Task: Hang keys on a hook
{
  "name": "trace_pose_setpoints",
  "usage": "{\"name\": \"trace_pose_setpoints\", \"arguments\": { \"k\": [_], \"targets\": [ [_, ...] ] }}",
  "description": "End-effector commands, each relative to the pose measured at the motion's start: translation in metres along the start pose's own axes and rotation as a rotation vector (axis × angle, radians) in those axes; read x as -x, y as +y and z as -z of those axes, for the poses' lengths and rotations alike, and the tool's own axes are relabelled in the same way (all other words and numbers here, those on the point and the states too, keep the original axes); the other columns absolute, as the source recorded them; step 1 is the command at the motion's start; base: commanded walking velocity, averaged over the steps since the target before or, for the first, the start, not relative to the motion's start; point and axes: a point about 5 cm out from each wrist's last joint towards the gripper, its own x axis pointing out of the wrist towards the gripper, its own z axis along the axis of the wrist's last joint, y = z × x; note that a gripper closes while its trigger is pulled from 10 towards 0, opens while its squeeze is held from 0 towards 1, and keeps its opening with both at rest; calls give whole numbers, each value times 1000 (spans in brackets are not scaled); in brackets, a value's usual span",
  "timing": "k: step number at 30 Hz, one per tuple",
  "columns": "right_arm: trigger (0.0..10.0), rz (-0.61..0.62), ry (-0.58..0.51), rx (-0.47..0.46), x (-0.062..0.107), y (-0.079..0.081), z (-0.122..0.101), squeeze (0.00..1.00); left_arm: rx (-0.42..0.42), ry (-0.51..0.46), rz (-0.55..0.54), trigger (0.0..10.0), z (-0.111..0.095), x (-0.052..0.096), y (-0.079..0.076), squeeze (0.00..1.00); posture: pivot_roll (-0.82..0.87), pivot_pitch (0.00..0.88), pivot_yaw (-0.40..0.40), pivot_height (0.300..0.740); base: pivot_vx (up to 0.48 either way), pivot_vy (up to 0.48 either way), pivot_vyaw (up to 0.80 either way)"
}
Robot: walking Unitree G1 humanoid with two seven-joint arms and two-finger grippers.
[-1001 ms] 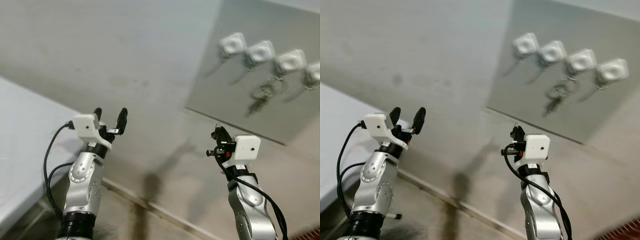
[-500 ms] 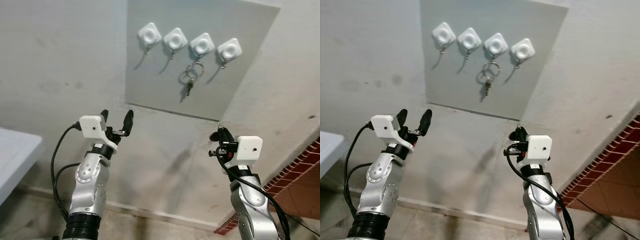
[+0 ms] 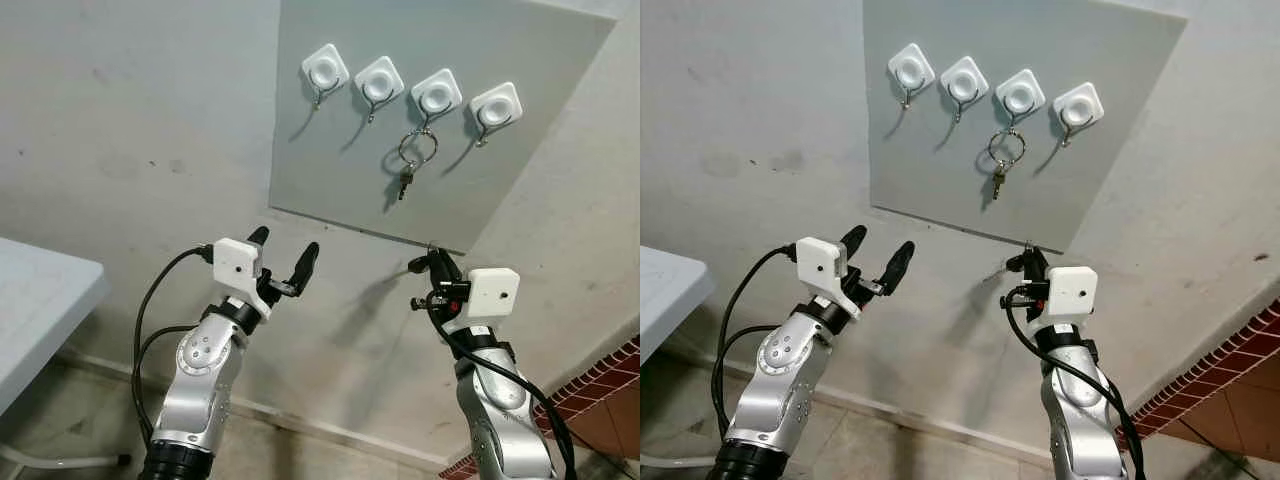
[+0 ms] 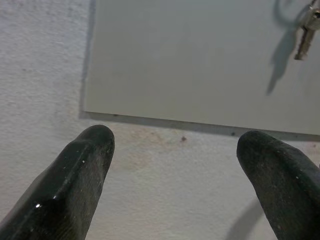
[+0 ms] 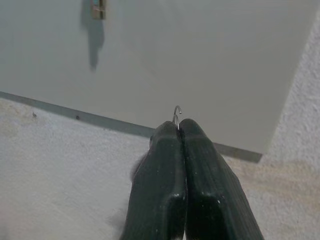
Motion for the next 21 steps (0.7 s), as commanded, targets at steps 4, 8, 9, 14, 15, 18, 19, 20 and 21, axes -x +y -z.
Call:
{"name": "trace_pose_setpoints", "arguments": {
  "k": [4, 8, 9, 14, 15, 18, 19, 20, 21],
  "targets": [
    [10000, 29, -31, 6, -1, -2, -5, 0, -5, -3, 33, 10000, -6, -8, -4, 0, -5, 0, -44, 740, 0, 0, 0],
    [10000, 46, -42, 0, -2, -1, -5, 0, 6, -3, 45, 10000, -8, -12, -3, 0, -20, 0, -13, 740, 0, 0, 0],
    [10000, 48, -45, -2, -2, -1, -5, 0, 10, 0, 48, 10000, -8, -13, -3, 0, -20, 0, -13, 740, 0, 0, 0],
    [10000, 48, -50, -4, -2, 0, -5, 0, 4, -9, 86, 10000, -13, -21, -6, 0, -28, 0, 6, 740, 0, 0, 0],
    [10000, 43, -52, -5, -2, 0, -5, 0, -5, -10, 97, 10000, -14, -22, -7, 0, -32, 0, 9, 740, 0, 0, 0],
    [10000, -6, -74, -19, -4, 4, -10, 0, 7, -3, 130, 10000, -14, -24, -11, 0, -35, 0, 11, 740, 0, 0, 0],
    [10000, -15, -81, -24, -4, 5, -11, 0, 13, -2, 136, 10000, -14, -24, -12, 0, -36, 0, 10, 740, 0, 0, 0],
    [10000, -42, -104, -50, -6, 8, -17, 0, 1, -4, 164, 10000, -16, -25, -16, 0, -36, 0, 10, 740, 0, 0, 0],
    [10000, -42, -104, -50, -6, 8, -17, 0, 1, -4, 164, 10000, -16, -25, -16, 0, -36, 0, 10, 740, 0, 0, 0]
  ]
}}
